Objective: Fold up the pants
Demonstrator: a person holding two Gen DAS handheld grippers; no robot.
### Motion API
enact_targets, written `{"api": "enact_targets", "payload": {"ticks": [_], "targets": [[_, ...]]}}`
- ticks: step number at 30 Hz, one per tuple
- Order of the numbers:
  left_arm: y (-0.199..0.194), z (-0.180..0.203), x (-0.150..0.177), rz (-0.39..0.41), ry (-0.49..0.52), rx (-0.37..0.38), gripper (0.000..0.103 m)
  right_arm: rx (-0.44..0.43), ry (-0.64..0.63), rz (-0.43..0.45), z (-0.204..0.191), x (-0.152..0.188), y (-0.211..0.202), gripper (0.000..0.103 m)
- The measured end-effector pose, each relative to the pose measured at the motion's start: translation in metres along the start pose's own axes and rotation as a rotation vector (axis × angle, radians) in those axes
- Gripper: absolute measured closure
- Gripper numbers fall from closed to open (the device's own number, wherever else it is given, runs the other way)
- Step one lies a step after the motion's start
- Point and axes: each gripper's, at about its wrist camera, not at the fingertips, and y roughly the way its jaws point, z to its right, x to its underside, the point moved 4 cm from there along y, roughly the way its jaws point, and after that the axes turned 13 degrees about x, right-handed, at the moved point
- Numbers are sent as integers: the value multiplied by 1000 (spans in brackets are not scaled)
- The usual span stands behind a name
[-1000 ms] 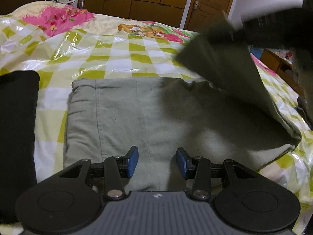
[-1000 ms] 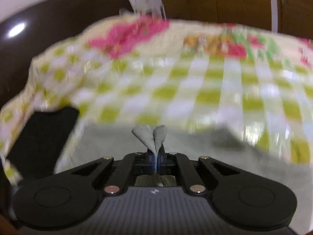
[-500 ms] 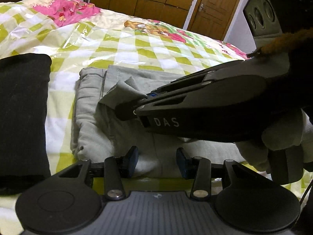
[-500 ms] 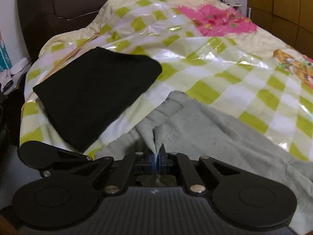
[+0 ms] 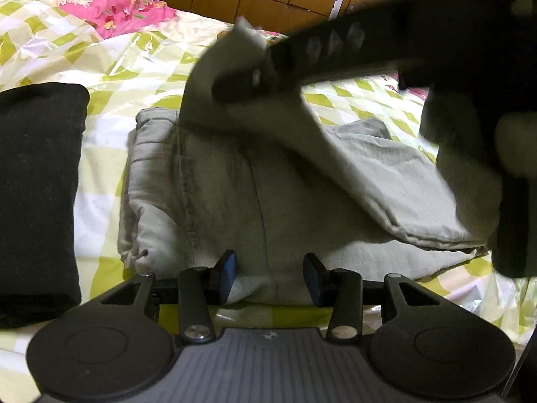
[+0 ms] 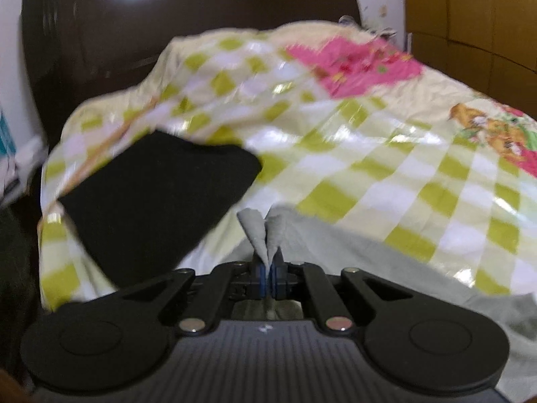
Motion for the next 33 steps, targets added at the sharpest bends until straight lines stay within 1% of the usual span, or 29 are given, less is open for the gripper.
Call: {"api": "enact_targets", "payload": {"ticks": [2,3,6,8,10,12,13,15,18,20,21,22,24,26,27,28,29,31,32,33], "targets": [[0,-1,0,3,-2,3,48,3,-38,24,-2,-6,-2,99],[-1,0,1,4,-3,4,48,-6,-53,18,-6,-5,0,99],[-4,1,2,5,-7,2,48,-57,-109,-29,-25,9,10,99],[-6,2,3,3,-8,1,48,-70,-164,-47,-38,23,15,98],[-9,3,5,-5,-5,1,48,-102,-184,-104,-43,32,23,94],[-15,6,6,-15,-3,5,48,-154,-162,-155,-42,37,24,88],[-18,7,7,-19,-3,6,48,-168,-154,-160,-40,37,22,87],[-28,9,11,-30,-8,4,48,-191,-134,-159,-36,37,15,78],[-46,11,13,-35,-15,1,48,-229,-73,-149,-20,32,-4,77],[-58,13,11,-23,-10,-10,48,-226,-43,-132,-4,28,-18,74],[-63,15,9,-13,-2,-21,48,-208,-35,-123,5,26,-24,72],[-68,17,4,4,8,-30,48,-170,-29,-118,19,26,-30,72],[-72,20,-9,50,17,-25,48,-81,-11,-111,48,26,-37,72],[-66,24,-23,93,30,-1,47,25,32,-120,86,32,-43,72],[-59,27,-30,102,40,6,47,78,67,-138,107,37,-44,72],[-50,30,-35,104,52,7,47,114,93,-149,122,41,-44,72],[-38,33,-39,99,67,13,46,156,117,-157,141,46,-44,72],[-8,34,-41,54,74,34,46,247,148,-174,165,57,-44,72],[7,33,-40,17,71,32,46,305,167,-189,179,64,-45,72],[24,29,-35,-35,67,12,46,343,185,-206,191,71,-46,72]]}}
